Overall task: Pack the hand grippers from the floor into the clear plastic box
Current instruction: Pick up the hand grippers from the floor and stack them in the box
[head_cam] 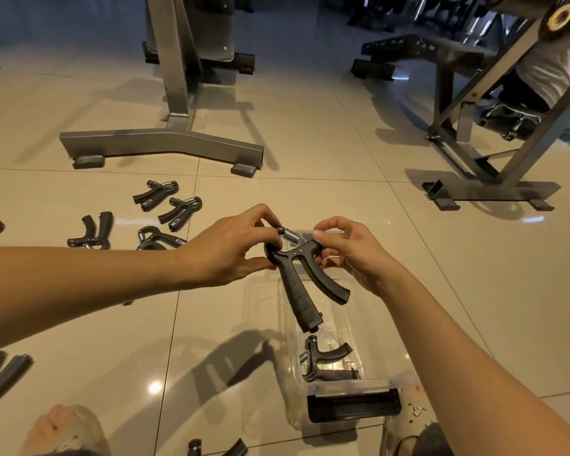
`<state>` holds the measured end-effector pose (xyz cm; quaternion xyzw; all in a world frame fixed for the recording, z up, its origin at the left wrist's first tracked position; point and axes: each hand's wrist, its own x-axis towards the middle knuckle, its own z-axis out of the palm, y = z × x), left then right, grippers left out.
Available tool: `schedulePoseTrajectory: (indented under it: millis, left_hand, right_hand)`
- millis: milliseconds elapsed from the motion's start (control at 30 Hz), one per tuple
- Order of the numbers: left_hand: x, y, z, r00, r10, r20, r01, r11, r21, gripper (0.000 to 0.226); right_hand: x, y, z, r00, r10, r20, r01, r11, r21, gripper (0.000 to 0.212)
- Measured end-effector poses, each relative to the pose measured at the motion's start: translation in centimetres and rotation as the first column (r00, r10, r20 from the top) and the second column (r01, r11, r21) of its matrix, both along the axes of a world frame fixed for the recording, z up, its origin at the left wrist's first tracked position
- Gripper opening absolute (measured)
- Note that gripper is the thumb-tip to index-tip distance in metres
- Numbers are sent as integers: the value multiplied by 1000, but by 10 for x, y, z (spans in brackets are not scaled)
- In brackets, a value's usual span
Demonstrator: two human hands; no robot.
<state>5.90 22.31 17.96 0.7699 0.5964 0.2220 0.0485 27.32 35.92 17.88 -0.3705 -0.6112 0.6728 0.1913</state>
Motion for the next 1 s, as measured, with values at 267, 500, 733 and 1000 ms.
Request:
schedulePoseTrajectory:
  millis: [267, 500, 733, 1000]
  left_hand:
    - [-3, 1, 0, 923, 248, 296, -243, 969, -53, 32]
    - [-13, -2, 1, 968, 164, 191, -161, 986, -32, 27]
    - [-17, -6, -5, 993, 98, 65, -90, 990, -106, 28]
    - [-13, 5, -7, 879, 343, 332, -236, 917, -323, 26]
  right_hand:
    - [-13, -12, 24, 930, 119, 349, -264, 877, 403, 66]
    - [-13, -11, 24, 938, 184, 293, -267, 924, 274, 46]
    - [-4, -4, 23, 947, 268, 178, -302, 931, 204, 17]
    - [-18, -12, 5, 829, 44, 558, -518, 438, 735, 72]
